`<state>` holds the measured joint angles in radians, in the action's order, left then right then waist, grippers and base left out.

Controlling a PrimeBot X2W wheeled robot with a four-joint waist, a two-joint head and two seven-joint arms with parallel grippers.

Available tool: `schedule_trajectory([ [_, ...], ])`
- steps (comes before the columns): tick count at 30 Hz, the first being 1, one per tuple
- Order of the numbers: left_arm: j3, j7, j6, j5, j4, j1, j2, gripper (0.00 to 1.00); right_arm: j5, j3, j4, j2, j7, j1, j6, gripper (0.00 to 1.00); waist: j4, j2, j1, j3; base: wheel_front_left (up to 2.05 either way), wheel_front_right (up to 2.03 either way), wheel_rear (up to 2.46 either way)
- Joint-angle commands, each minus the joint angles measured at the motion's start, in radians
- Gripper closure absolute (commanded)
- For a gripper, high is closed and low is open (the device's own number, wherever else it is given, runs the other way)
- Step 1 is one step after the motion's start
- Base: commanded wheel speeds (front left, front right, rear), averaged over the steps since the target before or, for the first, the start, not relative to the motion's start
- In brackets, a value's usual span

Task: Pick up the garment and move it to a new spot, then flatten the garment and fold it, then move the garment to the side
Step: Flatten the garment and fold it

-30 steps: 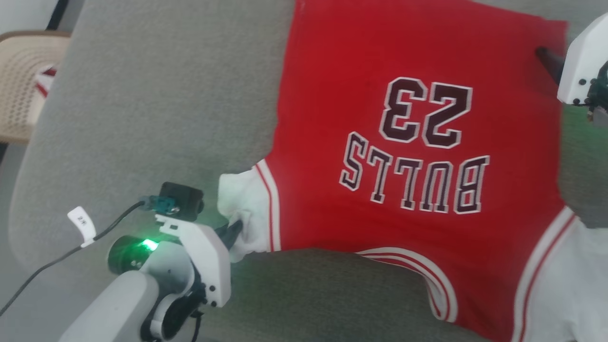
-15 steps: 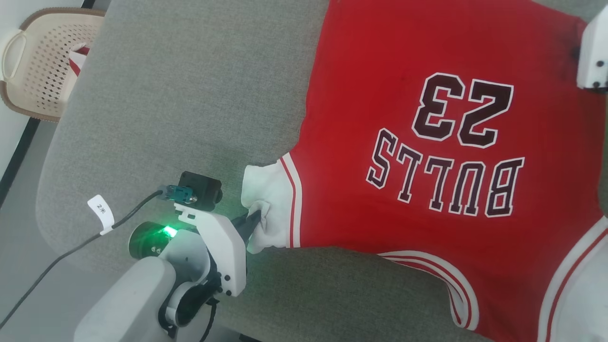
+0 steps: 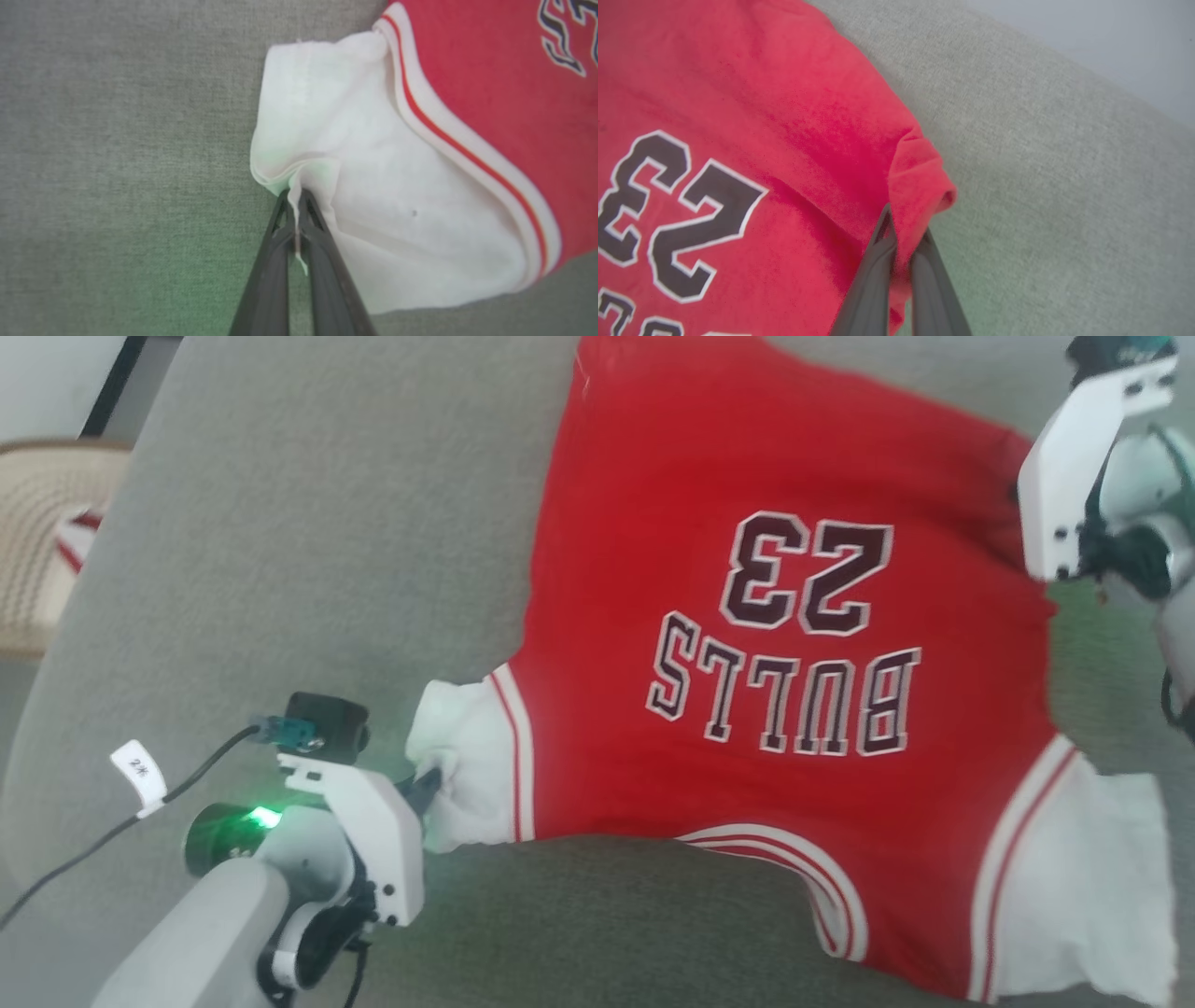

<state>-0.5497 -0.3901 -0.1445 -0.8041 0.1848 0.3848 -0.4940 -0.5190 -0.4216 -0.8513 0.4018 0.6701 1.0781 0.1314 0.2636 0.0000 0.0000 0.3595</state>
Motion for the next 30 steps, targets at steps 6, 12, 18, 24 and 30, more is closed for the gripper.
schedule_trajectory([
  [6, 0.016, -0.015, -0.027, -0.006, -0.022, -0.043, -0.041, 1.00, -0.134, -0.083, 0.200, 0.071, 0.058, -0.132, -0.001, 1.00, -0.081, 0.0000, 0.0000, -0.074, 0.00, 0.00, 0.00],
  [12, 0.031, -0.029, -0.050, -0.015, -0.058, -0.081, -0.078, 1.00, -0.230, -0.079, 0.429, 0.140, 0.122, -0.287, -0.001, 1.00, -0.139, 0.0000, 0.0000, -0.112, 0.00, 0.00, 0.00],
  [18, 0.041, -0.038, -0.069, -0.021, -0.085, -0.106, -0.103, 1.00, -0.264, 0.015, 0.638, 0.187, 0.181, -0.490, -0.001, 1.00, -0.181, 0.0000, 0.0000, -0.132, 0.00, 0.00, 0.00],
  [24, 0.046, -0.041, -0.079, -0.023, -0.105, -0.120, -0.117, 1.00, -0.231, 0.161, 0.805, 0.164, 0.254, -0.739, 0.000, 1.00, -0.206, 0.0000, 0.0000, -0.133, 0.00, 0.00, 0.00],
  [30, 0.044, -0.041, -0.081, -0.019, -0.115, -0.110, -0.120, 1.00, -0.150, 0.291, 0.882, 0.052, 0.268, -0.916, 0.000, 1.00, -0.217, 0.0000, 0.0000, -0.113, 0.00, 0.00, 0.00],
])
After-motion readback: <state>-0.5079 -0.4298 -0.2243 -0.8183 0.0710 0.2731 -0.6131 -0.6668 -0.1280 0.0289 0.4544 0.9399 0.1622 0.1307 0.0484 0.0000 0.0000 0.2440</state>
